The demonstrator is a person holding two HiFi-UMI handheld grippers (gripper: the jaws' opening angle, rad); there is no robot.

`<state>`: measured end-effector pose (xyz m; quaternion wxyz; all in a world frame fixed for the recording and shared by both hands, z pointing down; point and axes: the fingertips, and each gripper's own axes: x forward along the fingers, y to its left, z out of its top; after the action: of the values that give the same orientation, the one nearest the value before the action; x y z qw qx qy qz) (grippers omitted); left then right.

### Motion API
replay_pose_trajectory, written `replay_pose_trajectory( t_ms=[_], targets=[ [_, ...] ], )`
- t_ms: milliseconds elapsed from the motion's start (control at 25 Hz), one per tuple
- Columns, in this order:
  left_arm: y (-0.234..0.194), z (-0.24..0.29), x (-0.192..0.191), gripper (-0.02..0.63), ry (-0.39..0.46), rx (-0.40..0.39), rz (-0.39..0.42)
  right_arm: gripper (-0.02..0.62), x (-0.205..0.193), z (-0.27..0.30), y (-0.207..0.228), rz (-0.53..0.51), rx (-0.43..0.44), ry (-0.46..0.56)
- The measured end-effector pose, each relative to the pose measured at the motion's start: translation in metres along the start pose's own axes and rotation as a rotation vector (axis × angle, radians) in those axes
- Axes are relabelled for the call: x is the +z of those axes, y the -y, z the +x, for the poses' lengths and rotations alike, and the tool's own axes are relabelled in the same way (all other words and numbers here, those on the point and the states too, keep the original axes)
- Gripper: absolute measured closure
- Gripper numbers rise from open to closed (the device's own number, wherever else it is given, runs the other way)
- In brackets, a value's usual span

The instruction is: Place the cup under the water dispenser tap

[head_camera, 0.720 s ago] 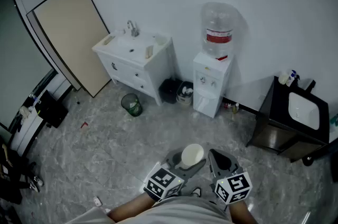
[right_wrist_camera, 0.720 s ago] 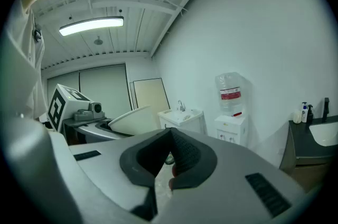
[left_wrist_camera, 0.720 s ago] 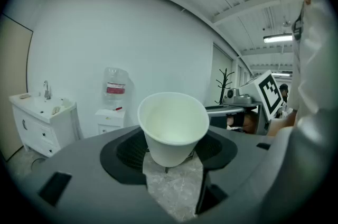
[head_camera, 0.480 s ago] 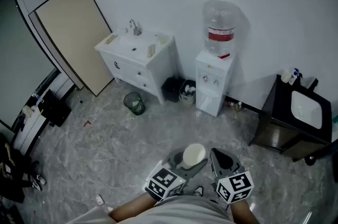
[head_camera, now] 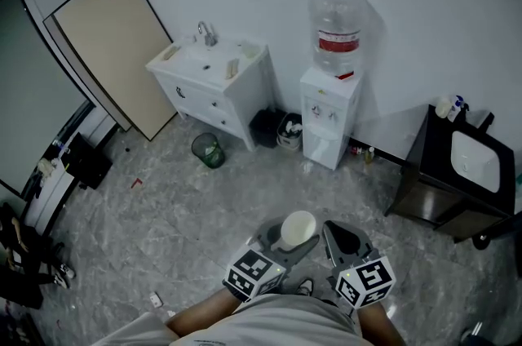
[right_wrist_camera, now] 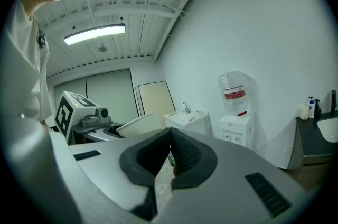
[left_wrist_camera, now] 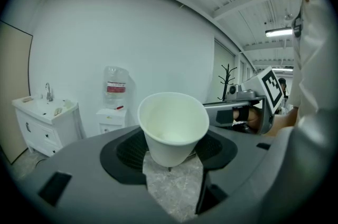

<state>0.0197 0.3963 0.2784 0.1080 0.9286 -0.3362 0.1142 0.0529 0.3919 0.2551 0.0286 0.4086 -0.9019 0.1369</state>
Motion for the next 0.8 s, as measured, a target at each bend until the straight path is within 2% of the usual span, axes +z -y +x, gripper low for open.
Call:
replay_pose_trajectory(
  t_ms=[440,640,800],
  targets=[
    [-0.027,0.034,0.002,0.342,-0.009,-0.011,-0.013,0.58,0.009,0.017,0.031,-0.009,-0.032,0.023],
    [-0.068,0.065,0.002,0.342,-0.013,-0.037,0.005,0.58,0.012,0.054,0.056,0.007,-0.066,0.02],
    [-0.118,0.099,0.01,0.342,-0.006,-0.071,0.047,0.58,0.026,0.104,0.087,0.01,-0.101,0.038]
  ],
)
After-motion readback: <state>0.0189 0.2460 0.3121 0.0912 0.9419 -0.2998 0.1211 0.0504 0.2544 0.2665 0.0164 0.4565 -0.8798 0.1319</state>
